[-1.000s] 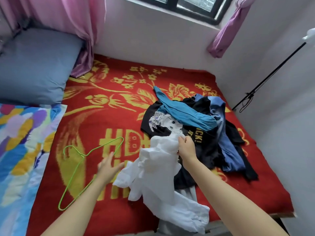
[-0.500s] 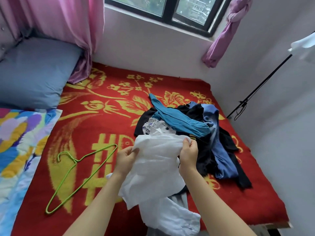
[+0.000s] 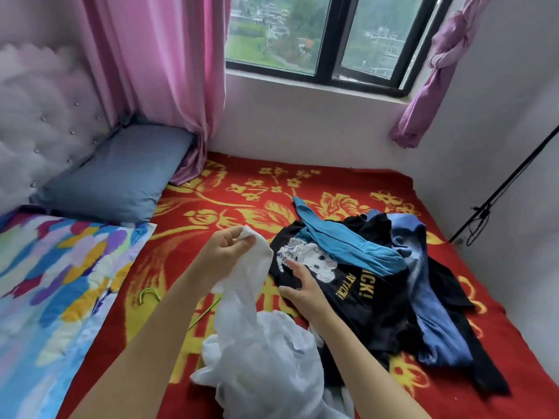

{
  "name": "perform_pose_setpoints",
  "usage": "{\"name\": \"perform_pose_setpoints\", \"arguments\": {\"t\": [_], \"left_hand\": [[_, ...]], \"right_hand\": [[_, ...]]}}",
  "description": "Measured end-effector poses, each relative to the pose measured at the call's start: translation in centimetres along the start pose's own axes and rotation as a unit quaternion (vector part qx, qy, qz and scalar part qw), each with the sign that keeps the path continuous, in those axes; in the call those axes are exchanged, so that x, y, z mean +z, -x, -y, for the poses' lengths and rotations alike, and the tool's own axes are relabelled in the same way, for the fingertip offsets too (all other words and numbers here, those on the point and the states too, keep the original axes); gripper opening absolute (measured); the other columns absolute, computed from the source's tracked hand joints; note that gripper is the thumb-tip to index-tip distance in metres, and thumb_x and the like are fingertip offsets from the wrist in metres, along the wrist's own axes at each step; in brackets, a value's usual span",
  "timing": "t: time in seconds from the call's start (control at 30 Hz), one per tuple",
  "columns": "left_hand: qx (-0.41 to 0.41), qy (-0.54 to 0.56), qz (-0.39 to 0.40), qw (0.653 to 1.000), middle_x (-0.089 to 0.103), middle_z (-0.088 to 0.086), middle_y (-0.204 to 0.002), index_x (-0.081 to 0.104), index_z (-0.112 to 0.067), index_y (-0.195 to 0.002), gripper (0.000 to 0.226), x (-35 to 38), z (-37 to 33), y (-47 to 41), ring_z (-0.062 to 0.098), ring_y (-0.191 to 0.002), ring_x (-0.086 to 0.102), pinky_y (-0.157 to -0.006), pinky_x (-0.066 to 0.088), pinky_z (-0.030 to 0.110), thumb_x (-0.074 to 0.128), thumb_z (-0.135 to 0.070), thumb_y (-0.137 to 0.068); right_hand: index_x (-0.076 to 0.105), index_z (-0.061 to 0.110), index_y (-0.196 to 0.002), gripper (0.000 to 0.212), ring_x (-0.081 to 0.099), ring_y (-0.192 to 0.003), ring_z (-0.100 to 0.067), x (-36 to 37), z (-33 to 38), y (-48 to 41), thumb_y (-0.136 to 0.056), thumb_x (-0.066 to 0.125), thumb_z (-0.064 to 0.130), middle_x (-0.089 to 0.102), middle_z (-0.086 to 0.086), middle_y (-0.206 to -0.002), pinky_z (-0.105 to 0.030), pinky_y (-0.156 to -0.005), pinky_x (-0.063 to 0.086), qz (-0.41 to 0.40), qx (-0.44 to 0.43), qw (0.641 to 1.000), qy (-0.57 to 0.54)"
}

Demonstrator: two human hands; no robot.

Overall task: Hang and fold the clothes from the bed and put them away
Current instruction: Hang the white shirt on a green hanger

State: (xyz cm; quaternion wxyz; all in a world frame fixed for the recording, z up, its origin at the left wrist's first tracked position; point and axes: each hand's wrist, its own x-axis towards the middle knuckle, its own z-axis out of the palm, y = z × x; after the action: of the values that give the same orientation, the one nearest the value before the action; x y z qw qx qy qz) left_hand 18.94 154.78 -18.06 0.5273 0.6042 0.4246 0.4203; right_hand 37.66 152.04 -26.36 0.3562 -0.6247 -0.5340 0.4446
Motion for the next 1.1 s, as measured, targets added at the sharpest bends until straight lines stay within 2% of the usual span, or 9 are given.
{"name": "perform_pose_setpoints", "arguments": {"t": [0.1,0.17,0.37,0.5,0.57,0.63,0.8,0.9,1.1], "left_hand": [[0.011,0.063,-0.018,0.998,0.060,0.004,-0.071,0.068,-0.020,-0.076,0.024,0.2,-1.7,0.4,0.014,-0.065,0.057,-0.054,0.045,0.021,0.053,-0.017,-0.094],[0.016,0.102,-0.024,0.994,0.066,-0.001,-0.073,0.071,-0.024,-0.076,0.018,-0.1,-2.4,0.3,0.011,-0.068,0.063,-0.056,0.050,0.021,0.057,-0.026,-0.087],[0.028,0.029,-0.239,0.970,0.064,0.006,-0.083,0.065,-0.022,-0.084,0.018,-3.9,-0.7,-0.3,0.022,-0.081,0.061,-0.070,0.050,0.036,0.052,-0.027,-0.095],[-0.069,-0.092,-0.360,0.926,0.055,0.006,-0.070,0.056,-0.007,-0.072,0.022,-5.6,4.6,0.2,0.024,-0.074,0.052,-0.059,0.043,0.027,0.050,-0.013,-0.093],[-0.160,-0.136,-0.381,0.900,0.062,0.019,-0.089,0.061,0.003,-0.089,0.017,-5.7,8.8,0.7,0.033,-0.090,0.056,-0.074,0.043,0.035,0.052,-0.011,-0.090],[-0.256,-0.182,-0.356,0.880,0.060,0.024,-0.117,0.059,0.005,-0.115,0.033,-5.0,12.6,2.0,0.039,-0.111,0.052,-0.090,0.040,0.039,0.055,-0.016,-0.090],[-0.401,-0.201,-0.197,0.872,0.055,0.021,-0.127,0.055,-0.005,-0.125,0.061,-1.0,19.3,6.2,0.038,-0.118,0.050,-0.095,0.041,0.040,0.056,-0.037,-0.073],[-0.430,-0.161,-0.152,0.875,0.058,0.020,-0.121,0.059,-0.003,-0.115,0.040,0.1,21.6,7.4,0.035,-0.113,0.055,-0.092,0.044,0.041,0.061,-0.025,-0.082],[-0.456,-0.232,-0.130,0.850,0.054,0.015,-0.130,0.054,-0.005,-0.126,0.035,-0.4,24.9,8.8,0.026,-0.121,0.050,-0.087,0.037,0.030,0.056,-0.018,-0.092]], "right_hand": [[0.031,0.024,-0.144,0.073,0.041,-0.111,0.009,-0.2,0.3,-0.4,-0.083,0.065,0.002,0.039,0.010,-0.132,0.003,-0.069,0.038,0.134,-0.020,0.990,-0.032],[0.025,0.030,-0.146,0.080,0.041,-0.117,0.001,0.4,-0.9,-0.6,-0.083,0.069,0.009,0.037,0.011,-0.137,-0.003,-0.079,0.039,0.185,0.000,0.983,-0.006],[0.022,0.024,-0.148,0.080,0.036,-0.131,-0.018,1.1,-7.7,-0.7,-0.082,0.066,0.013,0.033,-0.010,-0.147,-0.021,-0.091,0.037,0.163,0.137,0.975,0.067],[0.042,0.009,-0.134,0.051,0.053,-0.106,-0.020,0.6,-11.6,-0.4,-0.085,0.057,0.008,0.051,-0.011,-0.125,-0.027,-0.082,0.044,0.048,0.227,0.971,0.064],[0.053,0.012,-0.097,0.013,0.050,-0.079,-0.014,0.4,-13.3,-0.3,-0.086,0.052,0.005,0.053,-0.003,-0.096,-0.023,-0.067,0.038,0.027,0.259,0.963,0.075],[0.031,0.020,-0.063,0.031,0.030,-0.055,-0.011,0.4,-14.7,0.1,-0.082,0.047,0.001,0.035,0.002,-0.067,-0.021,-0.051,0.025,0.012,0.278,0.957,0.083],[0.026,0.020,-0.063,0.033,0.027,-0.054,-0.012,0.6,-18.8,1.7,-0.083,0.046,0.002,0.031,0.000,-0.065,-0.024,-0.048,0.022,0.015,0.362,0.924,0.120],[0.046,0.012,-0.088,0.006,0.046,-0.072,-0.020,0.6,-20.7,1.8,-0.084,0.047,0.007,0.049,-0.007,-0.088,-0.027,-0.062,0.037,-0.003,0.395,0.912,0.106],[0.046,0.002,-0.124,0.039,0.054,-0.089,-0.025,1.2,-23.2,-0.2,-0.086,0.049,0.011,0.056,-0.014,-0.112,-0.031,-0.071,0.042,0.023,0.411,0.906,0.098]]}}
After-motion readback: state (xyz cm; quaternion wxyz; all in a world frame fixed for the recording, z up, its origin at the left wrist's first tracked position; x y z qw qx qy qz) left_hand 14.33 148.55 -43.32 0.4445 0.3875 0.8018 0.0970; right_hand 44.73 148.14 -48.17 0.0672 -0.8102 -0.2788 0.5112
